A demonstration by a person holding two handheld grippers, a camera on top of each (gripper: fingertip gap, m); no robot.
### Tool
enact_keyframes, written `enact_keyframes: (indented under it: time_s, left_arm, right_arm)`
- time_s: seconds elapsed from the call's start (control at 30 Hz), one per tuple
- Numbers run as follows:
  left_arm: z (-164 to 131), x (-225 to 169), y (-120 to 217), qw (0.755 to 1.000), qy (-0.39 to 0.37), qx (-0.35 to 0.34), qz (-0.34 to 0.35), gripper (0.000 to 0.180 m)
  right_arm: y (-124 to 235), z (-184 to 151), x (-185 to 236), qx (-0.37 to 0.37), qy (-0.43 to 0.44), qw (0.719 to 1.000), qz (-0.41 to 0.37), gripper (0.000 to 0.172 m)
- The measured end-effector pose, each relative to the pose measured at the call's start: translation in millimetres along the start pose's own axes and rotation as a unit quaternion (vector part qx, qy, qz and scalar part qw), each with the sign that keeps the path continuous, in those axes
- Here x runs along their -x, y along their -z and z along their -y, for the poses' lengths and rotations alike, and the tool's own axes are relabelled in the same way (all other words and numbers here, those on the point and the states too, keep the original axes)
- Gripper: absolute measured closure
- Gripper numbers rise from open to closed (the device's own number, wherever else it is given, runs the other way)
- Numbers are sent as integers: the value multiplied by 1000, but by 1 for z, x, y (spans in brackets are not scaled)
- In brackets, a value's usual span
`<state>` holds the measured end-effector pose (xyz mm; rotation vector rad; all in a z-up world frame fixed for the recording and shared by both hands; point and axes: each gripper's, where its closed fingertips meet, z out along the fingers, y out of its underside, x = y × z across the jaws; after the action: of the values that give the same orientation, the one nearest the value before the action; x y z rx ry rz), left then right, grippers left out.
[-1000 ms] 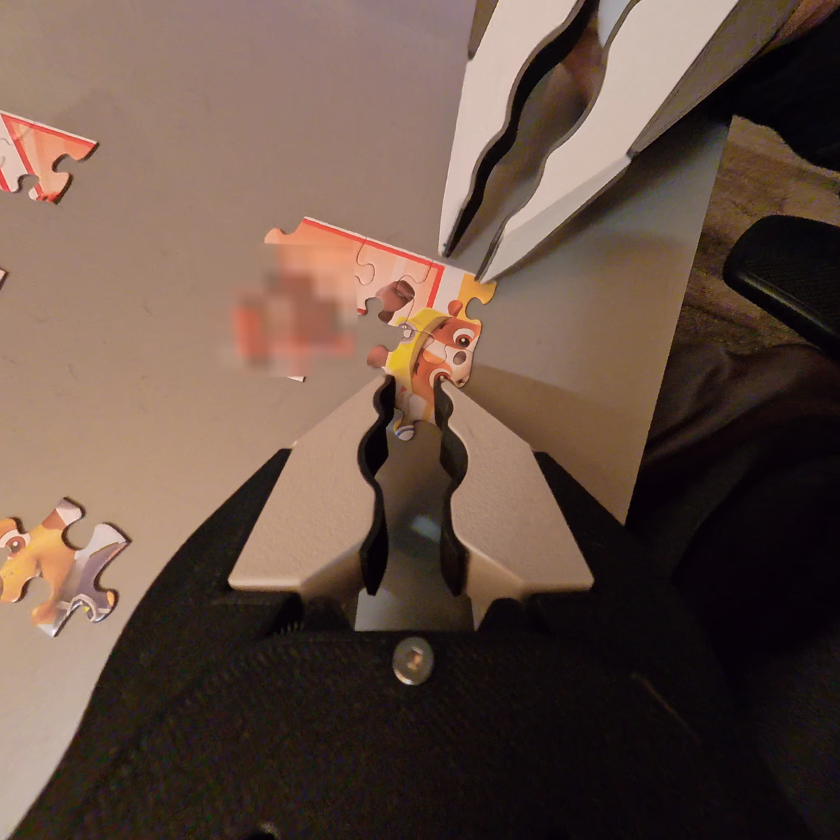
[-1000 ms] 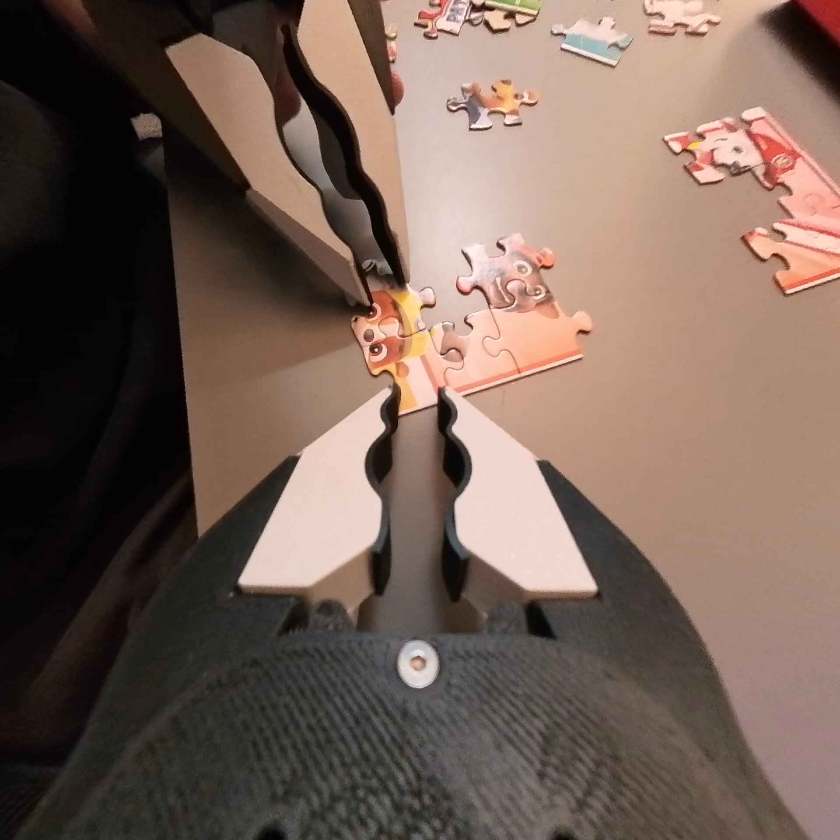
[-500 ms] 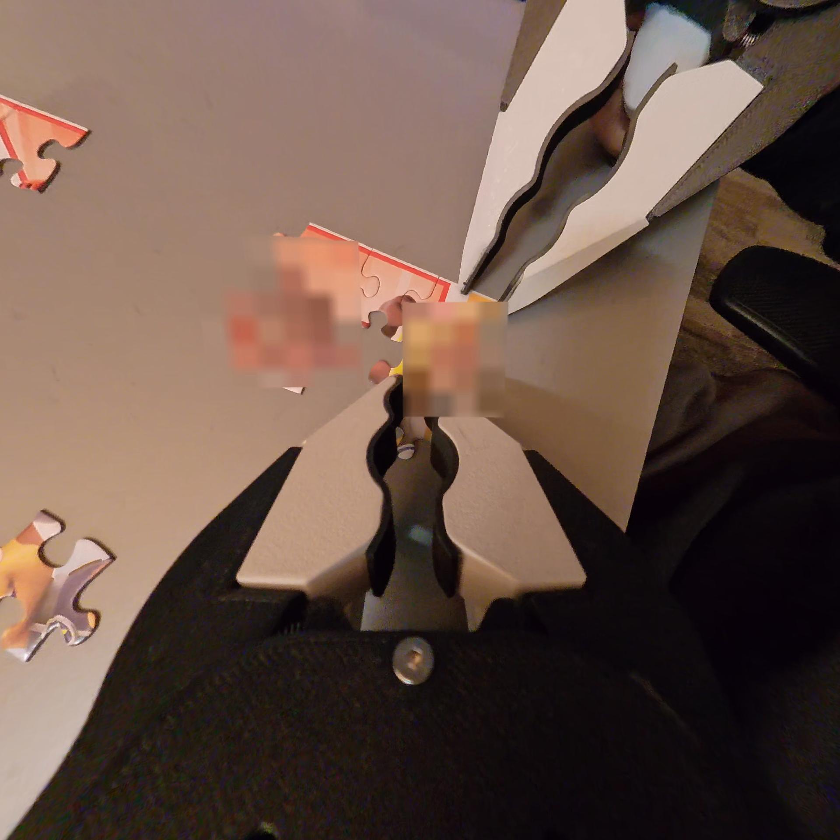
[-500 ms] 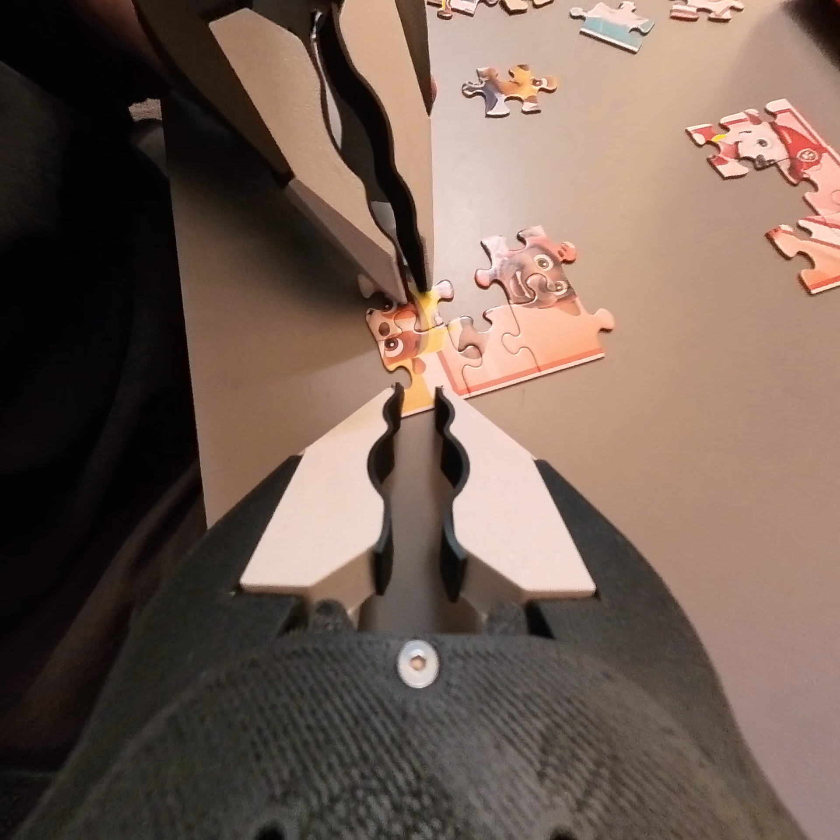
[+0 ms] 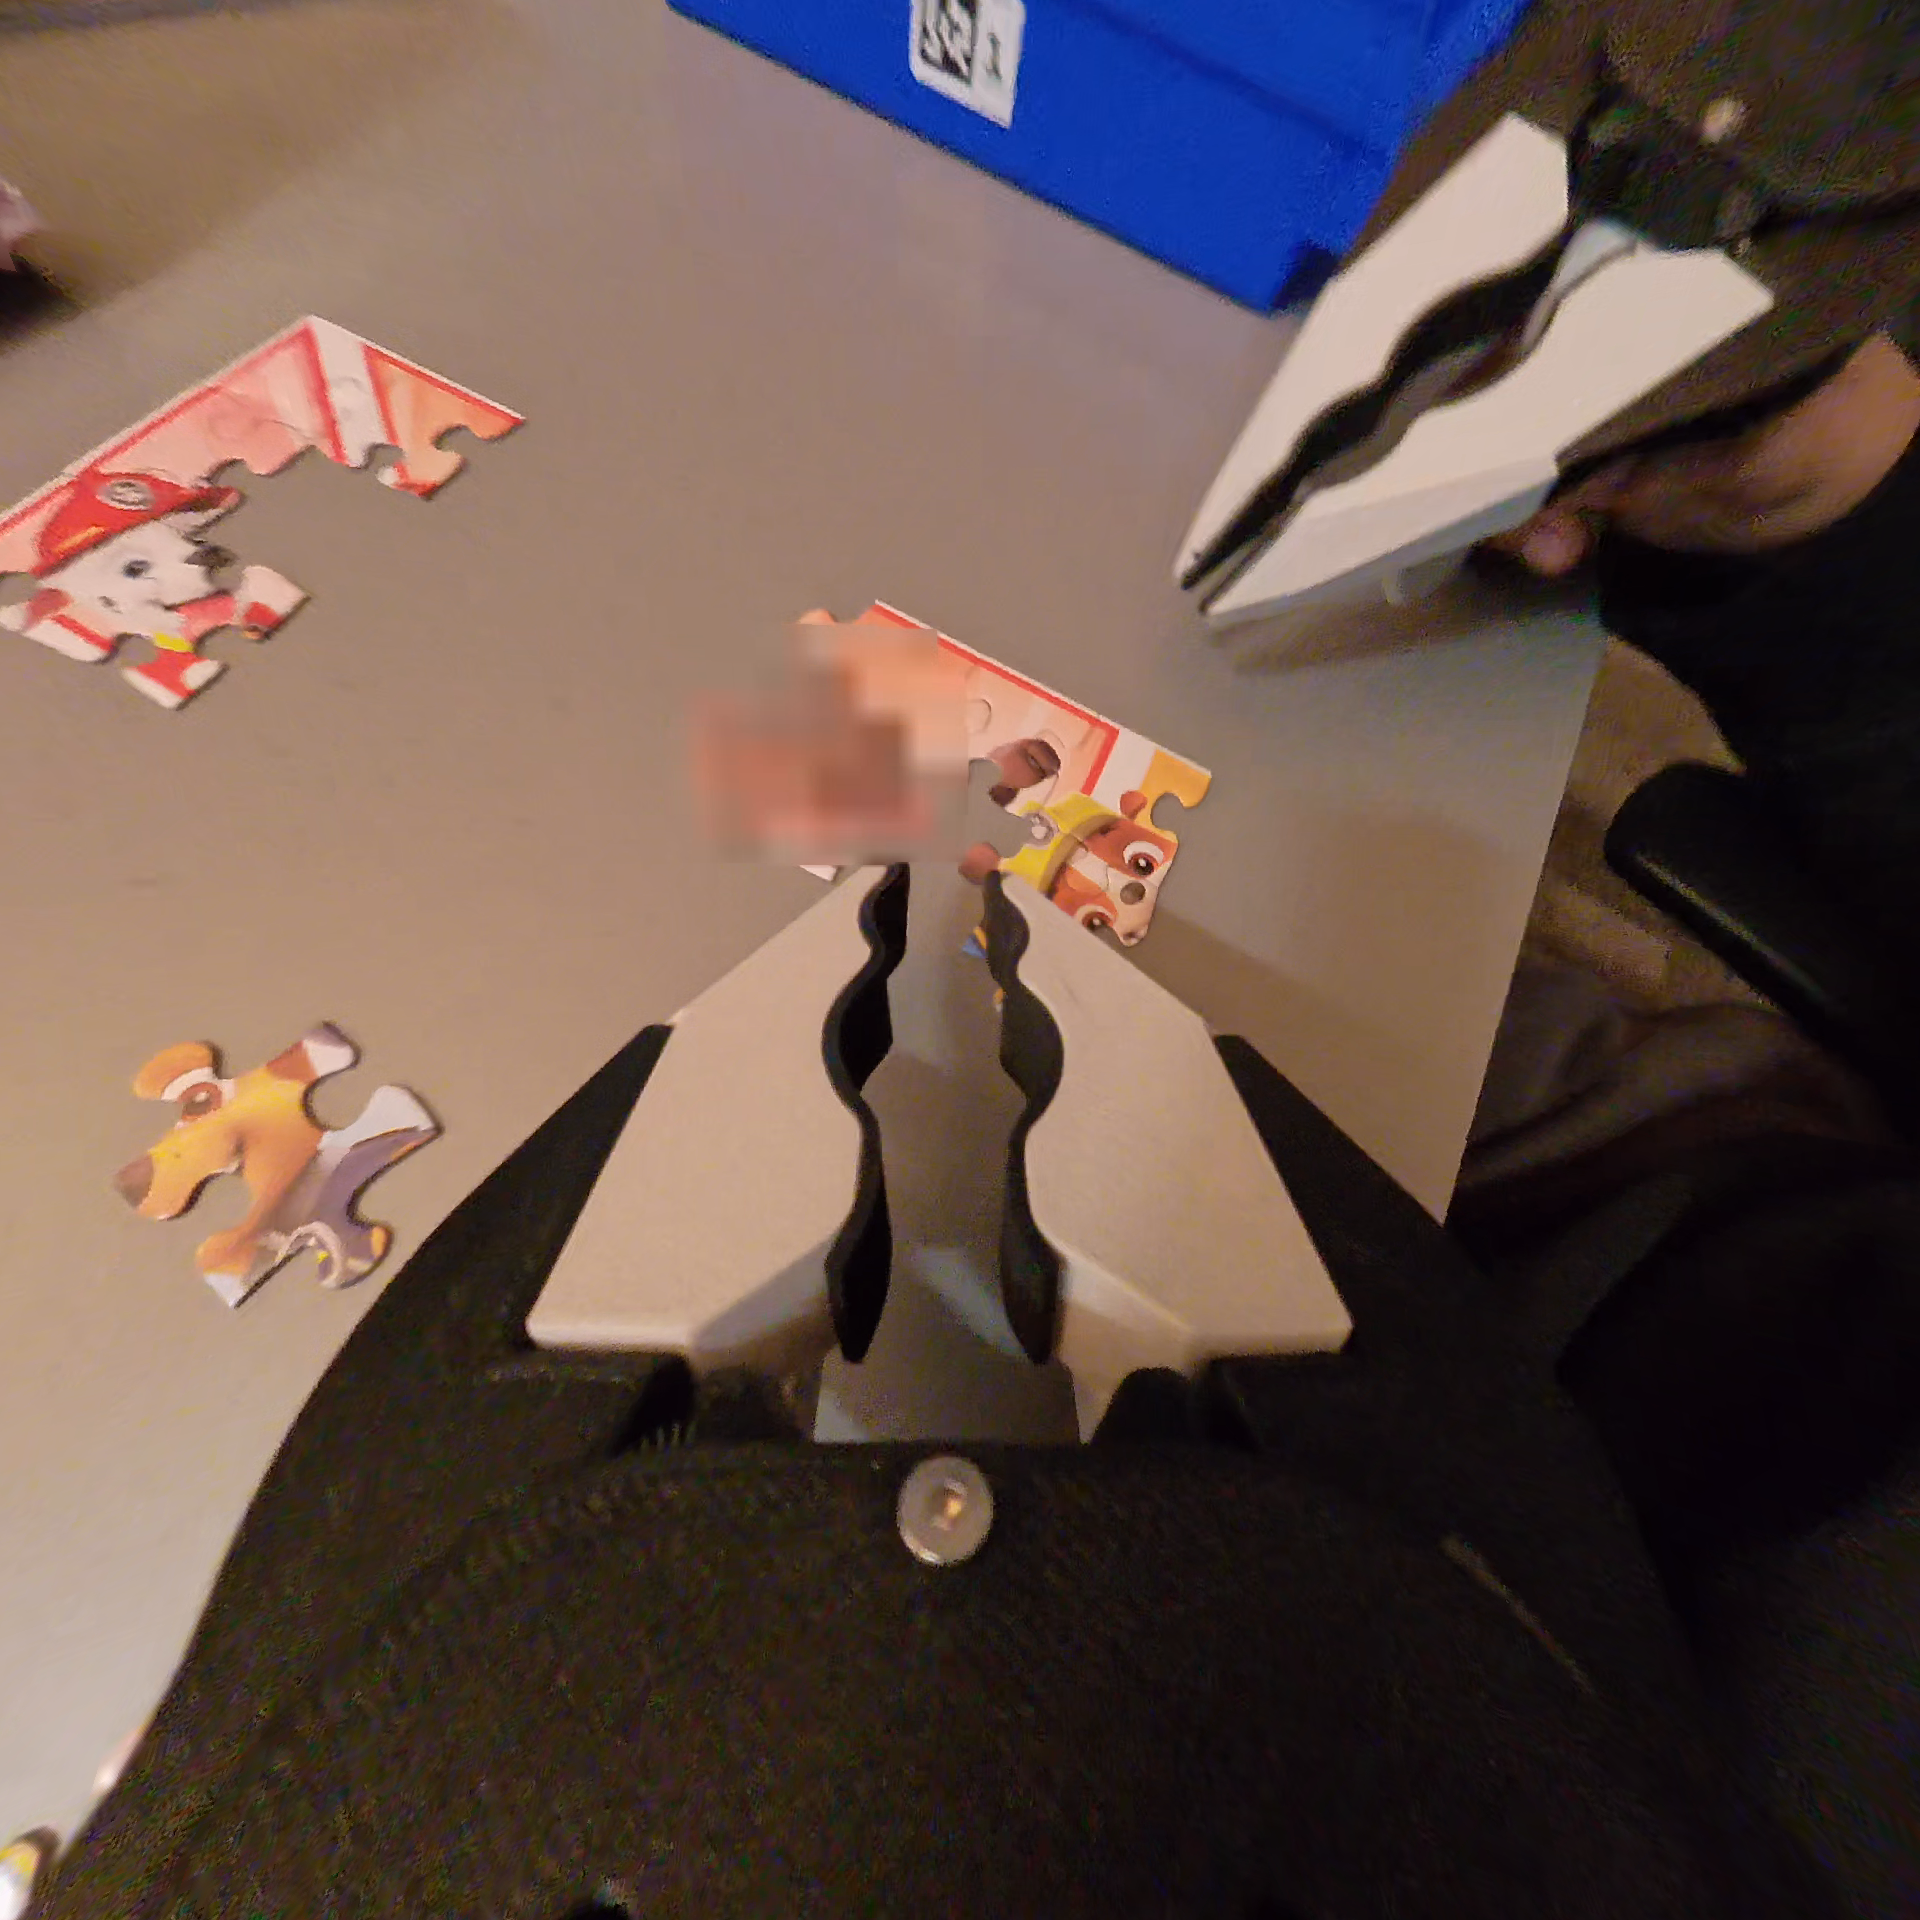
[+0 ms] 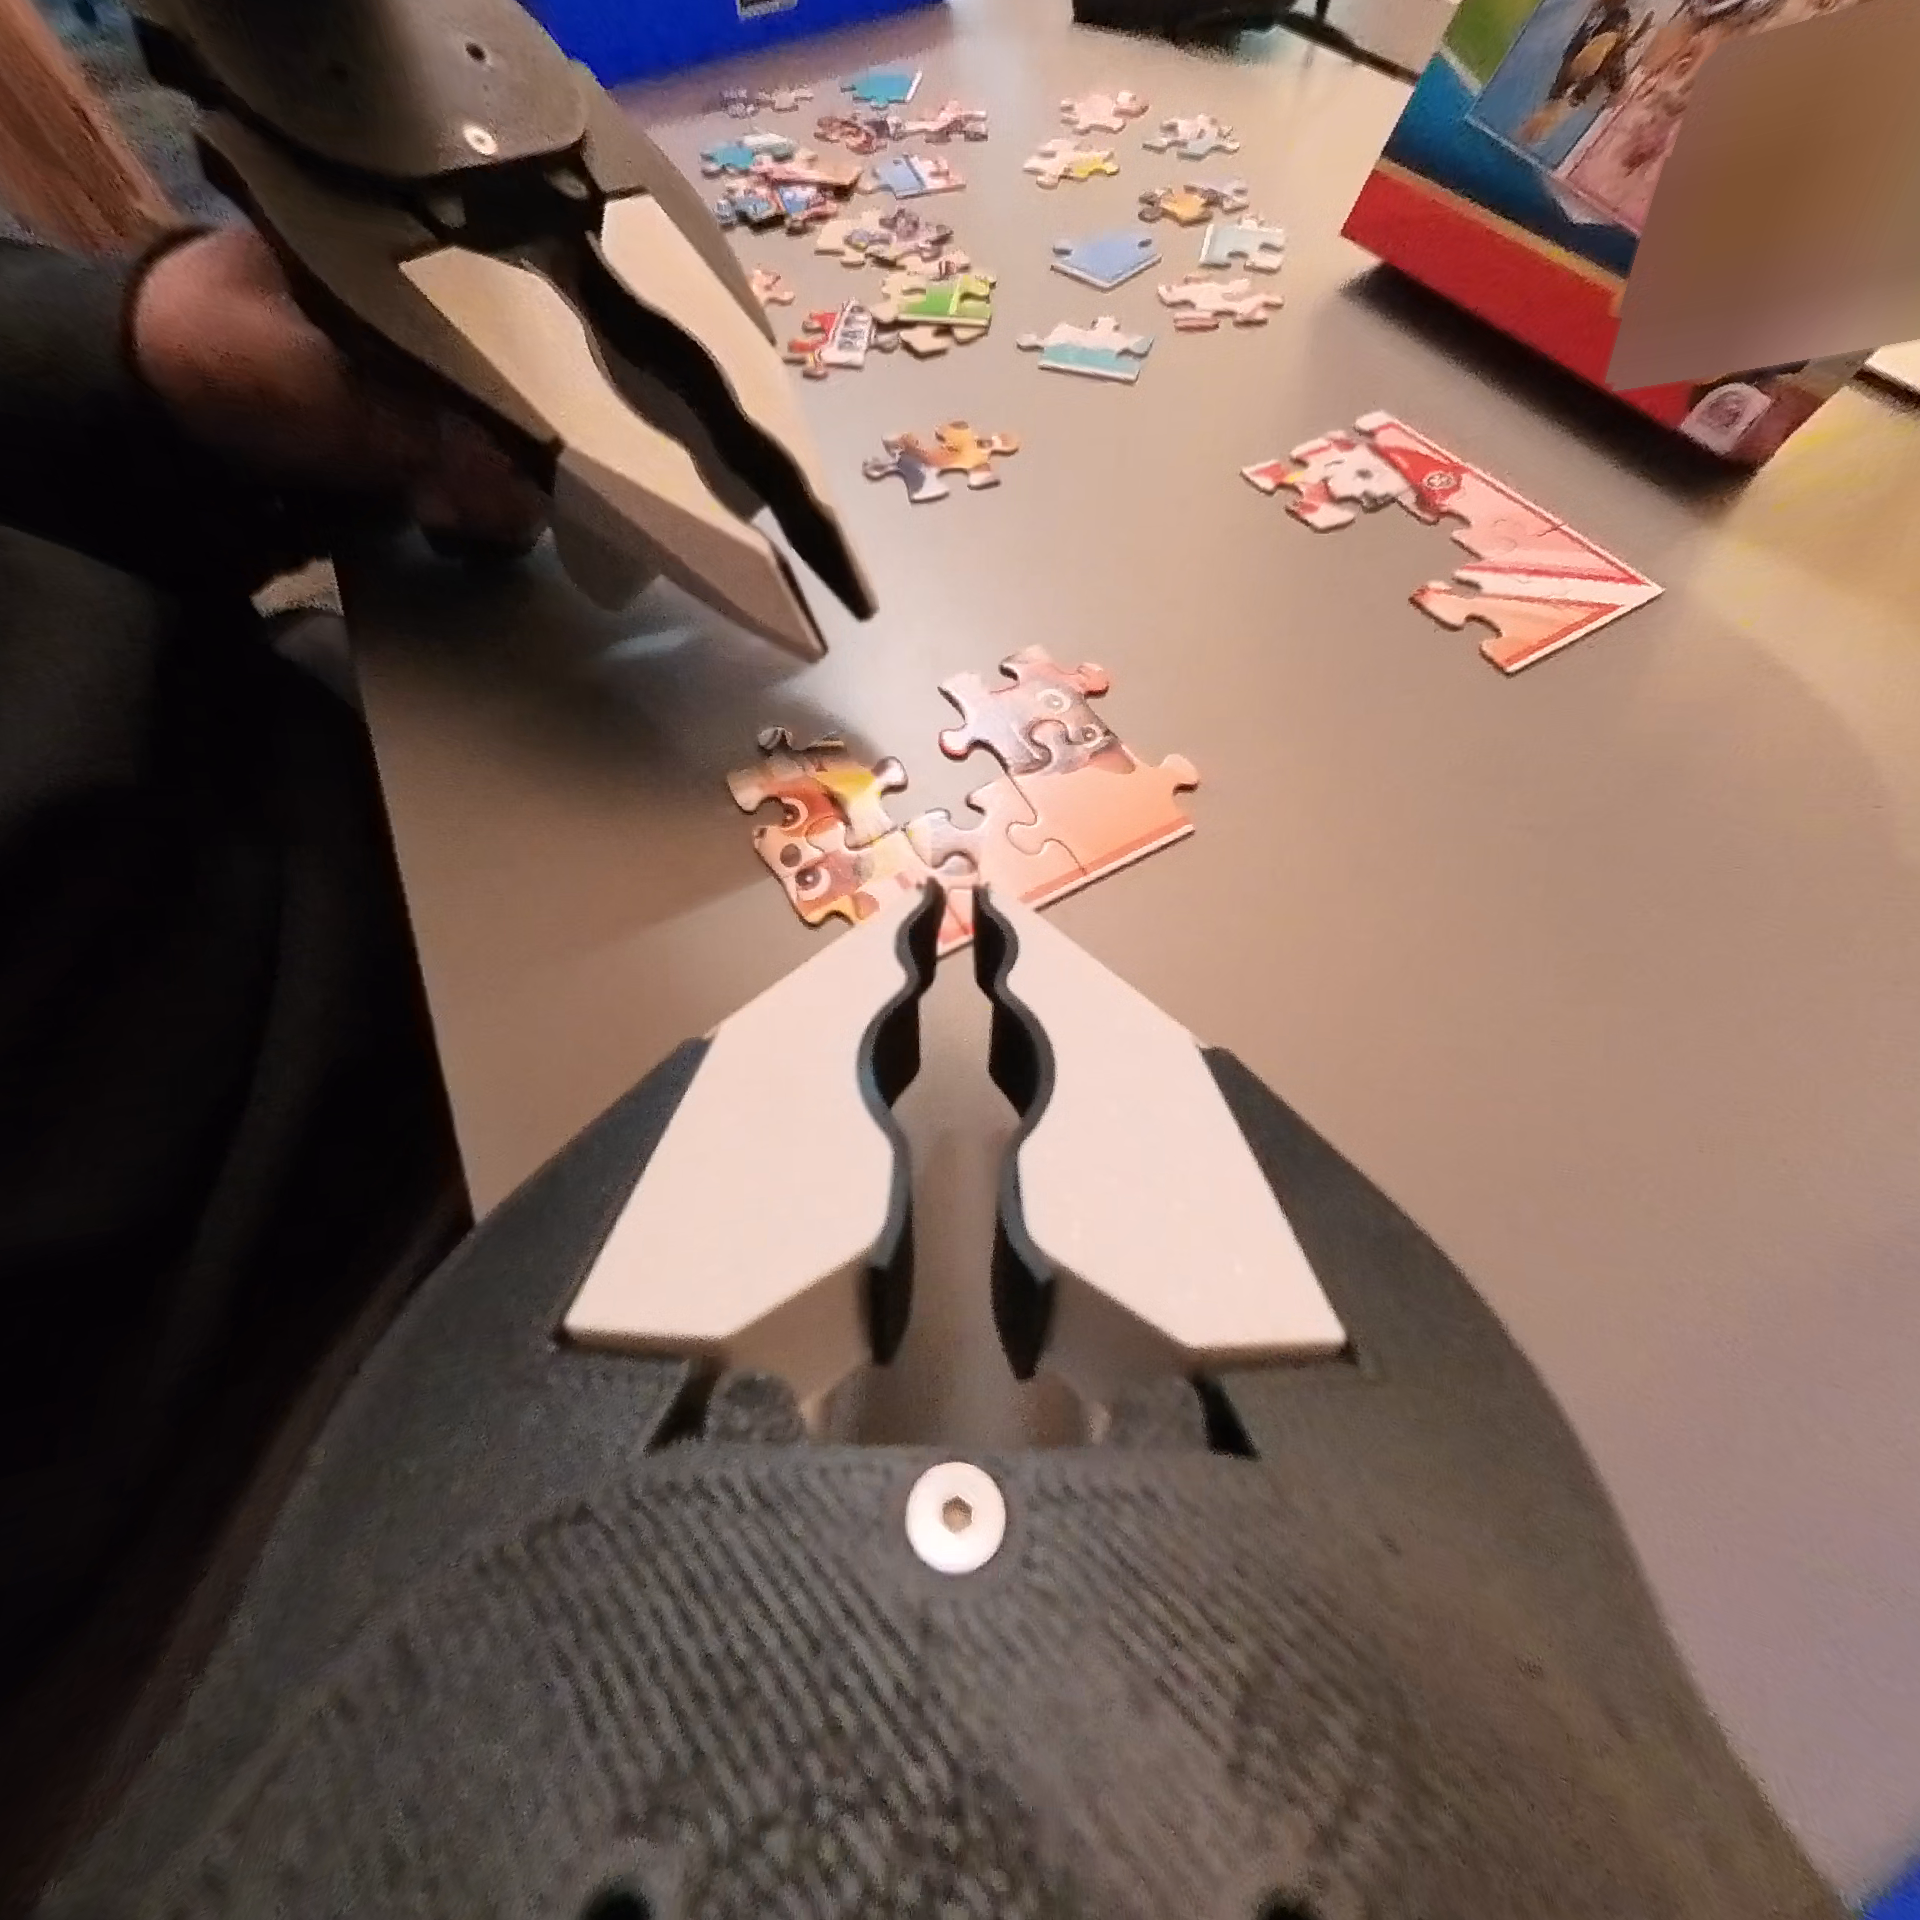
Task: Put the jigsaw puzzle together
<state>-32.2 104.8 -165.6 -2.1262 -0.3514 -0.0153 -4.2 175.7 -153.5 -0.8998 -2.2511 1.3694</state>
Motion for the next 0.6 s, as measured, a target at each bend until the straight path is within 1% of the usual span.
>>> enact_keyframes:
  time_s: [0.1, 0.23, 0.3, 0.4, 0.5, 0.6]
  left_arm:
    - [6, 6, 6, 999, 18, -28, 9, 167]
    - [7, 9, 9, 999, 4, -35, 36, 166]
    - [7, 8, 8, 998, -17, -33, 51, 167]
    - [3, 7, 4, 998, -32, -15, 58, 168]
    - [-1, 9, 1, 998, -21, 0, 56, 167]
    - [-2, 11, 0, 999, 2, 2, 45, 166]
  right_arm:
    - [5, 3, -6, -18, -13, 999, -29, 169]
    - [12, 12, -17, -49, -6, 994, -95, 172]
    - [12, 11, -17, -45, 6, 993, -106, 172]
    - [9, 8, -20, -32, 2, 993, -117, 172]
    - [9, 7, -21, -29, 10, 992, -125, 172]
    - [10, 9, -19, -34, 15, 991, -125, 172]
